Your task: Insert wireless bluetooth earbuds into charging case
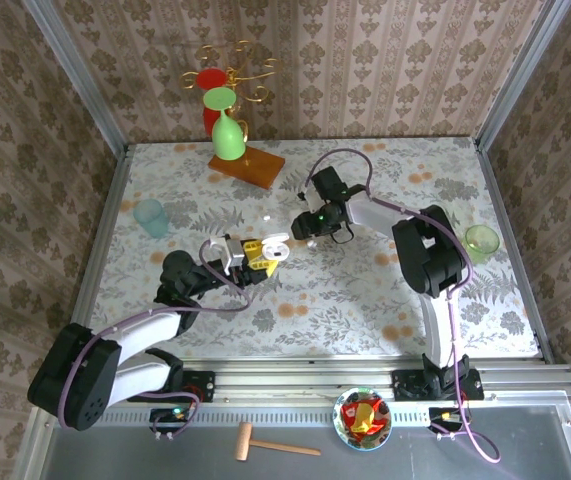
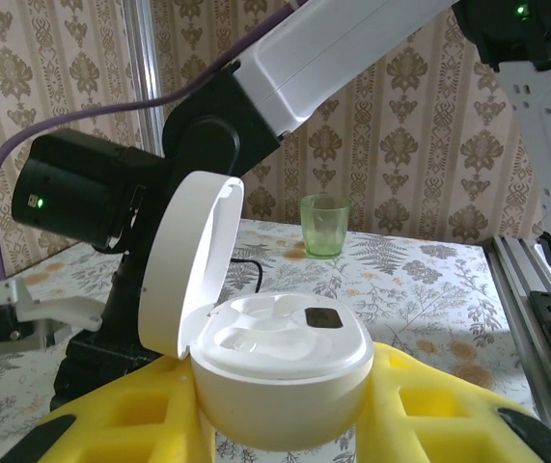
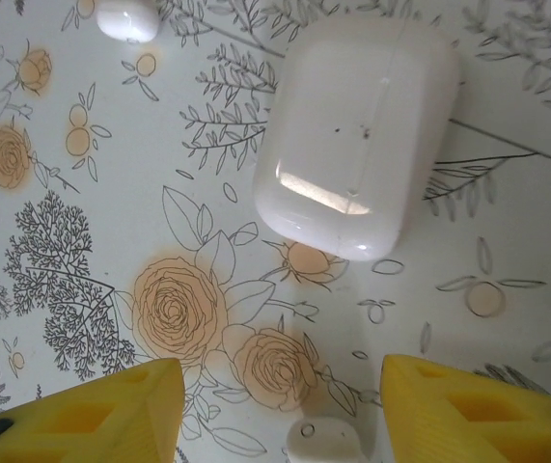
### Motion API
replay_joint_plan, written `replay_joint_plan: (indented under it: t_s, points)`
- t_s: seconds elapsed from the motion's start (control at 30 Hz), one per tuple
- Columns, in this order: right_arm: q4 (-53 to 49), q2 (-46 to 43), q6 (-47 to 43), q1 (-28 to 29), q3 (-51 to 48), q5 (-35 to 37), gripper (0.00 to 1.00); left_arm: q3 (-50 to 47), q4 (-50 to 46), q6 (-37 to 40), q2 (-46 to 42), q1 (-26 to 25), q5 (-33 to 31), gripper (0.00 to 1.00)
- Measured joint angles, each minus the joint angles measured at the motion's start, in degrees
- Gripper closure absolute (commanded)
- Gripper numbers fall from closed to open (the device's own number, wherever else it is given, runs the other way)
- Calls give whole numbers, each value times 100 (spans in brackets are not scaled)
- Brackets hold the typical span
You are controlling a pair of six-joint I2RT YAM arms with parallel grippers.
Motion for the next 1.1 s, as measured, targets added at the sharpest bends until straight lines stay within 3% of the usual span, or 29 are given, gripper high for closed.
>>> replay_joint_plan:
  t_s: [0.4,0.6,1.1]
  points:
    - [175,-11,-151,-136,-380,-619,49,0,103,-2,173,0,22,75]
    - [264,-142,-251,-184,-643,-717,63,0,144,-4,212,0,24,75]
    - [271,-166,-221,-219,-750,-802,83,0,227,-4,260,0,26,75]
